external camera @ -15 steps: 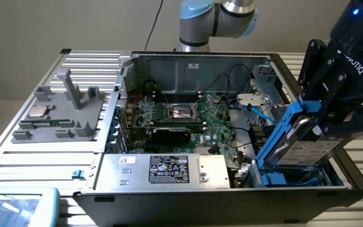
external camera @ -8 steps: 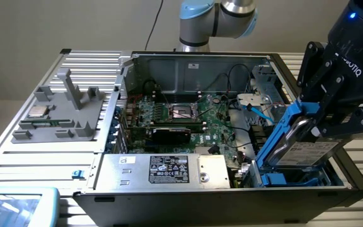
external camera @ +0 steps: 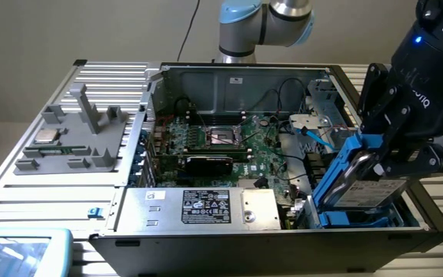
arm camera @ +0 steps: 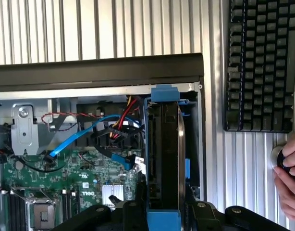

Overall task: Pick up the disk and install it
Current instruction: 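Insert the disk into the insertion slot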

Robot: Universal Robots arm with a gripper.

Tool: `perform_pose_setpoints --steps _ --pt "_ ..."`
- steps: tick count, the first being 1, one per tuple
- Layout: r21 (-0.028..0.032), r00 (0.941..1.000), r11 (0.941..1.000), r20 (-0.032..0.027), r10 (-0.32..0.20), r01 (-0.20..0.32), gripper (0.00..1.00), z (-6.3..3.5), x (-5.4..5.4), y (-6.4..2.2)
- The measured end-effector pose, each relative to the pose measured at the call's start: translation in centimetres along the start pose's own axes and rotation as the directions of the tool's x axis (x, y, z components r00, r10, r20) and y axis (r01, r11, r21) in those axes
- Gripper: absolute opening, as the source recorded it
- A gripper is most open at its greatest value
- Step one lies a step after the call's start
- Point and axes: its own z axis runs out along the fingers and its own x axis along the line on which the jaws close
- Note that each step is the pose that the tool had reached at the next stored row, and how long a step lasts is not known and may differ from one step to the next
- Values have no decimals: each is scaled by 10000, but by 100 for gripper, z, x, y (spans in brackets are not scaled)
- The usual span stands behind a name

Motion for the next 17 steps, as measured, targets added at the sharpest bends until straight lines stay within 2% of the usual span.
perform_pose_setpoints --steps 17 --pt "56 9968 9968 12 -796 796 37 306 -15 4"
